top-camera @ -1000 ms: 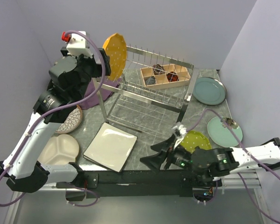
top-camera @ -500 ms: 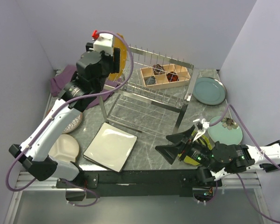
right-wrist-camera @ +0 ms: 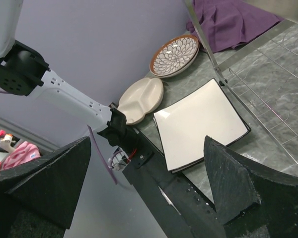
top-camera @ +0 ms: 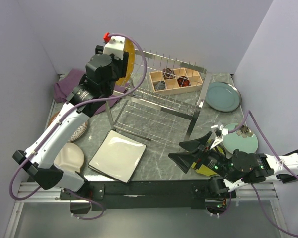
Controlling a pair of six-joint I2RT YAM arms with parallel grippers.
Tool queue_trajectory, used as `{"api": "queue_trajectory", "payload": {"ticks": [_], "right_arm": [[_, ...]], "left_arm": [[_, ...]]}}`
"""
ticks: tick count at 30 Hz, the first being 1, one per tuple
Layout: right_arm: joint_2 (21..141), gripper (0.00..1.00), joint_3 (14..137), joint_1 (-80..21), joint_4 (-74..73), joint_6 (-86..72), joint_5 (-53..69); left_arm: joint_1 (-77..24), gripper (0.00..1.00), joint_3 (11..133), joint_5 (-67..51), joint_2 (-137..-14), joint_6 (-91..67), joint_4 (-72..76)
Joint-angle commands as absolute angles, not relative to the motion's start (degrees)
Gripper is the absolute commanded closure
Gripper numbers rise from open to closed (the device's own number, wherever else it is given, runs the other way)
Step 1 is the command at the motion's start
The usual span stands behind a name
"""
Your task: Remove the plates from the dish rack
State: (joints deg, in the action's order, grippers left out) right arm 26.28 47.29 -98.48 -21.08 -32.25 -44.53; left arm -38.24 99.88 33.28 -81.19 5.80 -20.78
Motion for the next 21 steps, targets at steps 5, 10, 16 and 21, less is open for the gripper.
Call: {"api": "queue_trajectory", "payload": {"ticks": [5, 10, 16, 21], "right_arm": [[24.35, 0.00, 45.70, -98.70, -18.02, -31.20, -44.74], [24.35, 0.00, 45.61, -98.70, -17.84, -31.03, -44.56], [24.61, 0.00, 45.44, -98.70, -17.23, -30.76, -44.39], [24.52, 0.00, 45.88, -98.70, -17.49, -30.67, -44.56]], "left_arm": [[-38.23, 0.41, 103.71, 30.94, -82.00, 7.21, -22.06], [-38.23, 0.60, 103.89, 28.48, -81.48, 7.82, -21.97], [-38.32, 0.79, 103.10, 26.72, -81.04, 9.13, -21.54], [-38.41, 0.99, 101.69, 26.28, -79.54, 10.20, -19.08]]}}
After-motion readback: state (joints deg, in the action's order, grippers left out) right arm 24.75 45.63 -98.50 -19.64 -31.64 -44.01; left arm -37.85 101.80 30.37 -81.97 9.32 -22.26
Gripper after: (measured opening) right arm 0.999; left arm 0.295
